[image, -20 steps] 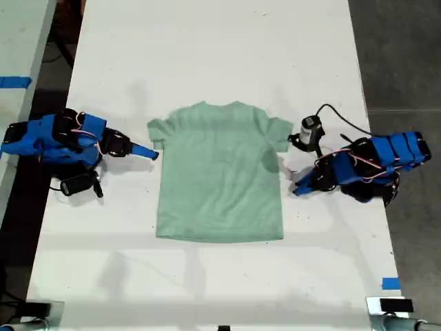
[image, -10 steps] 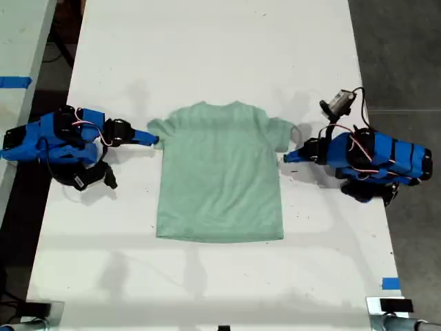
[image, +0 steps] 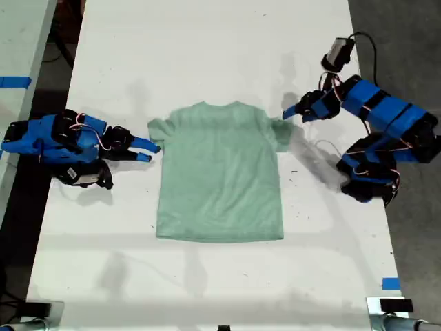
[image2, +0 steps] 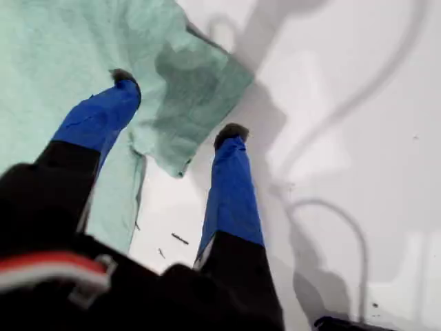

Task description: Fold t shirt

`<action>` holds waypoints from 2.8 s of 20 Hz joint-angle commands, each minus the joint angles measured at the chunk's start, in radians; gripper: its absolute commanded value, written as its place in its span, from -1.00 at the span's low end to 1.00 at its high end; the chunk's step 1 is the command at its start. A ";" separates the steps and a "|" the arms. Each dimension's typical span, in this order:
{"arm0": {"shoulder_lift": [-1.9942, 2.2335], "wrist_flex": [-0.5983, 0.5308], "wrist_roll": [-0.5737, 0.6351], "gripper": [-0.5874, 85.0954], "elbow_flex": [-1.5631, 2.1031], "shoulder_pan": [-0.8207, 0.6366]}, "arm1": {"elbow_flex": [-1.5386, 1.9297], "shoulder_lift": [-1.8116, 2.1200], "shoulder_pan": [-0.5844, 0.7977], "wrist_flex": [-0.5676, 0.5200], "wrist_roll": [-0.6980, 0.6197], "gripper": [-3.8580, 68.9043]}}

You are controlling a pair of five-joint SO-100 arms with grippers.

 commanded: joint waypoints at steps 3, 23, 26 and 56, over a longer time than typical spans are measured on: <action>0.005 -0.002 0.204 -0.98 0.041 -0.005 | -0.064 -0.265 0.074 -0.183 -0.021 -0.13; 0.003 -0.002 0.206 -0.99 0.041 -0.023 | -0.604 -0.382 -0.606 -0.287 0.035 -0.34; 0.003 -0.002 0.206 -0.99 0.041 -0.018 | -0.681 -0.390 -0.598 -0.178 0.043 -0.25; 0.006 -0.126 0.551 -0.99 0.041 -0.538 | 0.850 1.289 -0.413 0.175 0.189 -0.85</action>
